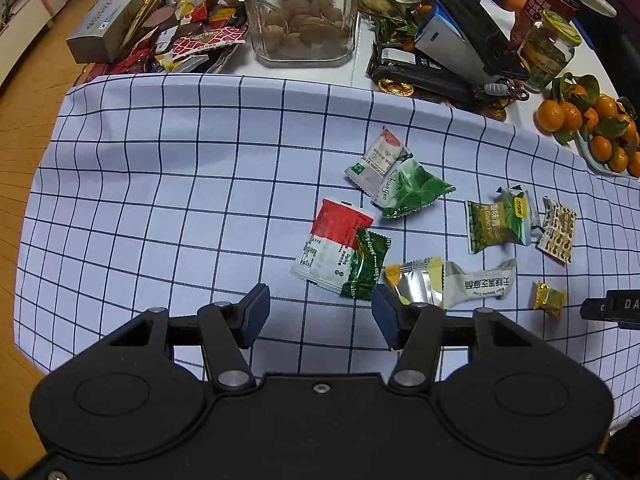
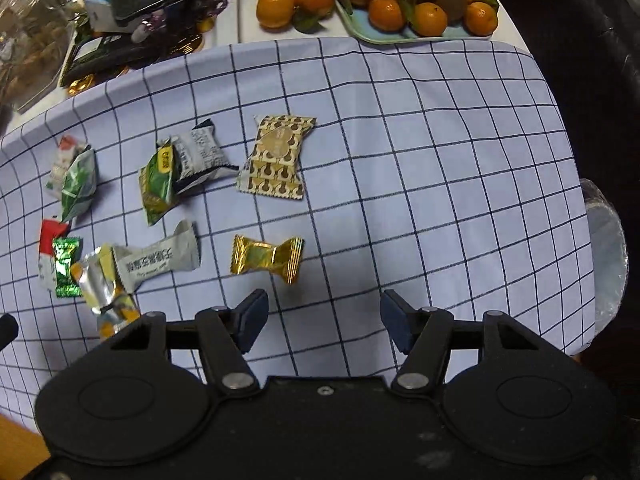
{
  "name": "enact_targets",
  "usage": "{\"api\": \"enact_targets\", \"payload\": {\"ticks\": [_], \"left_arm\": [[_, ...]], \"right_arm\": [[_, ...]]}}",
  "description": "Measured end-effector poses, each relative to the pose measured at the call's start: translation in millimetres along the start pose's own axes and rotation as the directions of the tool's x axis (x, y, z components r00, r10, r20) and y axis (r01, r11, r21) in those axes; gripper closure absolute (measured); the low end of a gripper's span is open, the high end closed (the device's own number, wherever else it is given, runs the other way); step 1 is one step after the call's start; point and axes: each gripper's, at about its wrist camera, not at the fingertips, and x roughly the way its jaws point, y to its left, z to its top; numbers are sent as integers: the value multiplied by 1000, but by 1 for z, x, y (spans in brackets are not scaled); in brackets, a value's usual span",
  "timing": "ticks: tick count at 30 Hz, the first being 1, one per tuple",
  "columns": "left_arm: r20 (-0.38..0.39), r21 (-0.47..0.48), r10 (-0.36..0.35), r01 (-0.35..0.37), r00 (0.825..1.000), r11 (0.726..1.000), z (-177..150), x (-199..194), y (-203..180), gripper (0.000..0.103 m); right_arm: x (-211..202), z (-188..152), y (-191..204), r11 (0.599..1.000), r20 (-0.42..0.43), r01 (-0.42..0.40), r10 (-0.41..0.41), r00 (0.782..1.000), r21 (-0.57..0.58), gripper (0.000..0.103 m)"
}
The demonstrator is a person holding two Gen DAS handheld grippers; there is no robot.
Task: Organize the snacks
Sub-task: 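Move left tool to the silver-and-yellow candy while right tool grasps the gold-foil candy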
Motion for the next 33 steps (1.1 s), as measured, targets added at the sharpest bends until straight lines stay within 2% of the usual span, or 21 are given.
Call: {"api": "enact_targets", "payload": {"ticks": [5, 10, 12, 16, 21, 25, 28, 31, 33], "left_arm": [[-57, -14, -11, 10, 998, 1000, 4, 16, 0, 42], [-71, 13, 0, 1, 997, 1000, 3, 21, -7, 43], [-75, 23, -12, 13, 997, 1000, 2, 21, -9, 43], [-74, 24, -20, 21, 997, 999, 2, 20, -8, 42], [-86, 15, -36, 38, 996, 999, 3, 23, -7, 43], [-95, 16, -59, 61, 994, 998, 3, 23, -6, 43], [-90, 13, -60, 61, 994, 998, 3, 22, -4, 43], [-88, 3, -67, 68, 994, 998, 3, 21, -2, 43], [-90, 2, -81, 81, 993, 997, 3, 22, -2, 43]], "right_arm": [[17, -3, 8, 999, -13, -27, 26, 1000, -43, 39], [29, -3, 17, 998, -26, 54, -55, 998, -12, 44], [32, -2, 21, 999, -28, 42, -42, 999, -13, 45], [31, 2, 26, 999, -5, -35, 35, 999, 21, 46], [40, 8, 29, 999, 20, -13, 12, 1000, 42, 45], [57, 13, 21, 997, -21, -5, 7, 1000, 80, 46], [62, 11, 14, 994, -86, -72, 79, 993, 82, 47], [61, -2, 15, 990, -153, -142, 144, 978, 23, 51], [58, -6, 16, 987, -151, -161, 159, 976, 0, 51]]}}
